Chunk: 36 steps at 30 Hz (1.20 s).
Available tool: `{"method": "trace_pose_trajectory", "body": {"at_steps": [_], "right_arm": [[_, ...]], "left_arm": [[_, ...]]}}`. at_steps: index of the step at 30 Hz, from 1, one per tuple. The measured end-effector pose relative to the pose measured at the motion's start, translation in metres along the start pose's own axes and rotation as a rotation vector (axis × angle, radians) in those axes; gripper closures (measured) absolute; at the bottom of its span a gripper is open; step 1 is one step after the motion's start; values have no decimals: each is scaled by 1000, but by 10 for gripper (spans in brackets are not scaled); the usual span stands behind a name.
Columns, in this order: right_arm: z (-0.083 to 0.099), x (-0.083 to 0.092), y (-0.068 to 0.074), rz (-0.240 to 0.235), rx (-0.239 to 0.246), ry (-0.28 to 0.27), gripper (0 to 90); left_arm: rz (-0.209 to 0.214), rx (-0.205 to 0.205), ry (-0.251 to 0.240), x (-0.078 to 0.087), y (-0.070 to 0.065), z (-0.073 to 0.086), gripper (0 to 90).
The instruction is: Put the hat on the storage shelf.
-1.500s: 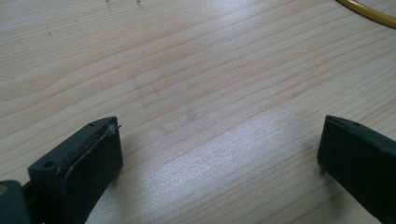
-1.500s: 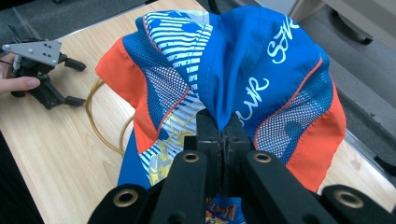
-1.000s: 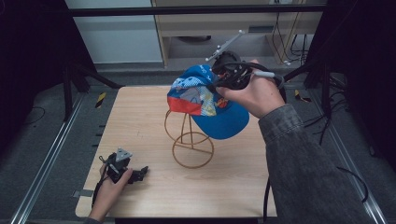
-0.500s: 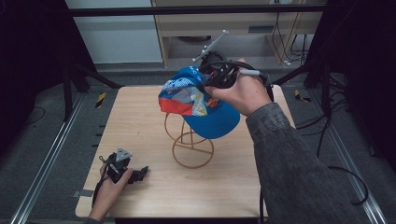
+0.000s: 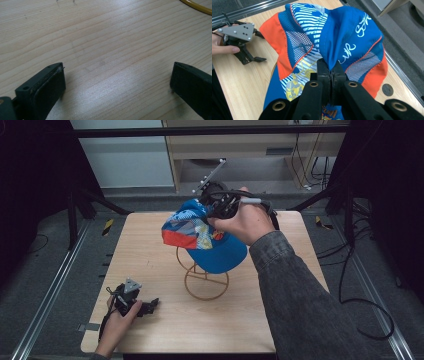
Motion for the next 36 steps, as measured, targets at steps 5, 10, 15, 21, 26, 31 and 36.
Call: {"method": "trace_pose_trajectory", "body": {"at_steps": [5,10,15,21,26,31,36], "right_arm": [[0,-9,4,-15,2,7,886],[-2,-15,7,-26,4,19,882],[-4,-22,11,-35,13,30,878],[-6,-31,16,-44,25,44,877],[-6,-36,20,-54,35,49,876],[-6,-39,23,-68,45,55,866],[-5,-40,26,-73,44,56,855]], "left_arm": [[0,0,0,0,0,0,0],[0,1,0,0,0,0,0],[0,1,-1,0,0,0,0],[-1,3,-4,0,-1,0,0],[-2,4,-5,0,-1,0,0],[-2,4,-5,0,-1,0,0],[-2,4,-5,0,-1,0,0]]}}
Point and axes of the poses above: each handheld gripper's, and its own axes: x roughly backward along the jaws, z roughly out of its underside, y roughly to its left, the point moved 7 cm from there along -x, roughly forward along the jaws, and after that the axes turned 15 degrees about x, right-handed, at the moved point
